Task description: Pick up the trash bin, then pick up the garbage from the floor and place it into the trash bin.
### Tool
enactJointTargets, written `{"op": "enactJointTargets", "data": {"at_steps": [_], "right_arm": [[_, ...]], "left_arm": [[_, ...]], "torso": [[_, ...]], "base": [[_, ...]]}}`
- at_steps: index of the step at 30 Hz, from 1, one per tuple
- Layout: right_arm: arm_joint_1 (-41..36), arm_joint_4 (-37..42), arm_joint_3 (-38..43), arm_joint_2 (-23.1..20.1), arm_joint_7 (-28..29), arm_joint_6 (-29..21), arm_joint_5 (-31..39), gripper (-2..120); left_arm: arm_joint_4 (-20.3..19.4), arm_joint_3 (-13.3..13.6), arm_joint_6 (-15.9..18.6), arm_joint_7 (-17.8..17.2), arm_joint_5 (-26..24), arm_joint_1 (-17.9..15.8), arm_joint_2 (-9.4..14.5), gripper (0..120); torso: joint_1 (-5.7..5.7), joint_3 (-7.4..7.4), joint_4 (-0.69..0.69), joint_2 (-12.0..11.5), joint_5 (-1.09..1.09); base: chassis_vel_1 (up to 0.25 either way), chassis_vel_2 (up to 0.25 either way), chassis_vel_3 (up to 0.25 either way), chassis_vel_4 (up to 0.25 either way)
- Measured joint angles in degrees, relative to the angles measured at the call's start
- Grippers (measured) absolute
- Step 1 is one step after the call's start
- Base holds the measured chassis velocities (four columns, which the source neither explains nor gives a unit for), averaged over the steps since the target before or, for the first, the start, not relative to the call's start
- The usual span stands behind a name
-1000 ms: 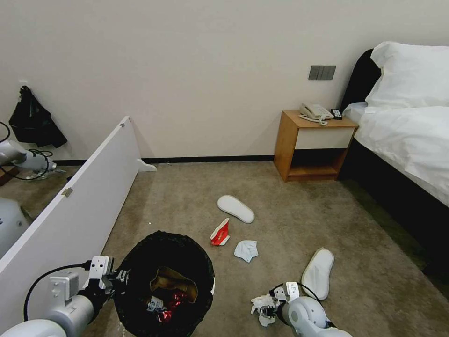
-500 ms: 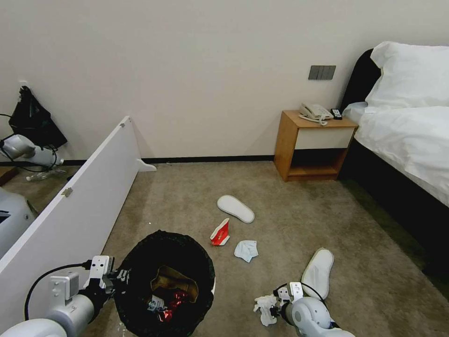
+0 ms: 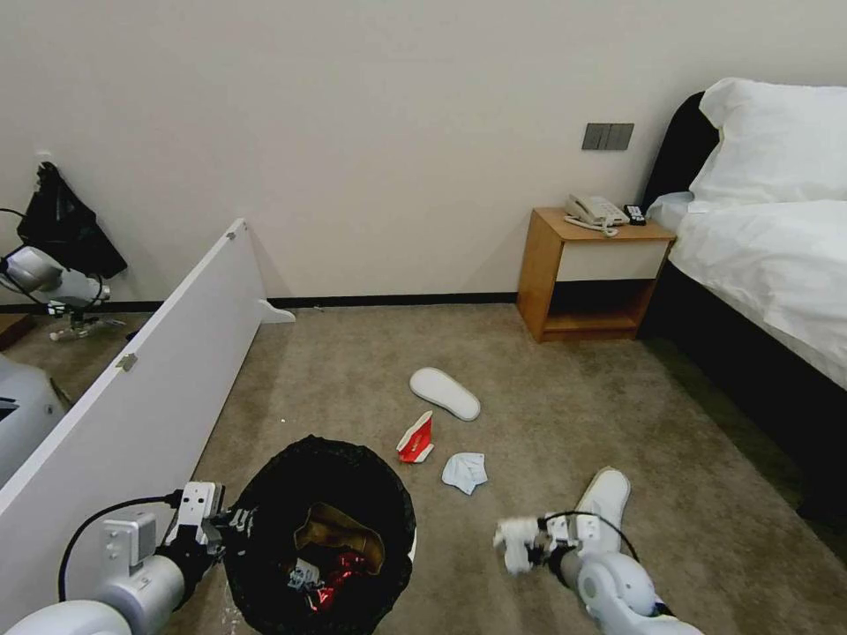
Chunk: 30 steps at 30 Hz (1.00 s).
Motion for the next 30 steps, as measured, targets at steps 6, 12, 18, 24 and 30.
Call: {"op": "enactJointTargets", "data": {"at_steps": [6, 12, 18, 24, 30], "right_arm": [[0.66, 5.81, -0.45, -1.98, -7.15, 16.83, -8.18, 0], [3.99, 12.65, -3.67, -4.22, -13.10, 27.90, -6.39, 0], [8.59, 16.50, -8.77, -4.83, -23.19, 31.91, 4.30, 0], [14.78, 15.17, -15.36, -4.99, -42.09, 33.52, 12.66, 0], [20.58, 12.41, -21.09, -5.95, -55.15, 32.10, 14.88, 0]], "left_arm": [[-0.54, 0.15, -0.02, 0.10, -1.46, 0.40, 1.62, 3], [-1.05, 0.65, -0.03, 0.04, -2.09, 0.61, 2.42, 3], [-1.46, 1.44, -0.03, 0.03, -1.86, 1.58, 2.68, 3], [-2.05, 1.36, -0.03, 0.01, -1.89, 1.54, 3.06, 3], [-2.83, 0.92, 0.18, -0.45, -2.64, 2.31, 3.33, 3]], "torso": [[0.00, 0.00, 0.02, 0.00, 0.01], [0.00, 0.00, 0.02, 0.00, -0.01], [0.00, 0.00, 0.02, 0.00, -0.03], [0.00, 0.00, 0.00, 0.00, -0.01], [0.00, 0.00, 0.01, 0.00, -0.02]], "base": [[0.000, 0.000, 0.000, 0.000], [0.000, 0.000, 0.000, 0.000], [0.000, 0.000, 0.000, 0.000], [0.000, 0.000, 0.000, 0.000], [0.000, 0.000, 0.000, 0.000]]}}
